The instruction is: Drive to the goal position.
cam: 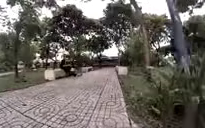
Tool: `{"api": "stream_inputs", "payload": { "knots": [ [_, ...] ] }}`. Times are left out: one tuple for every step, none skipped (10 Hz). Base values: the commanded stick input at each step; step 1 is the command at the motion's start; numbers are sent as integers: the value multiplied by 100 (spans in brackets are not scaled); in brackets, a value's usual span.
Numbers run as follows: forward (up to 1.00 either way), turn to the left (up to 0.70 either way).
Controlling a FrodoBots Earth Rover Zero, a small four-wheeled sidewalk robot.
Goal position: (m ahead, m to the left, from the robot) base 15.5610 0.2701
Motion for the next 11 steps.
{"api": "stream_inputs", "payload": {
  "knots": [
    [70,0],
    [70,0],
    [70,0],
    [70,0],
    [70,0],
    [70,0],
    [70,0],
    [70,0],
    [70,0],
    [70,0],
    [70,0]
  ]
}}
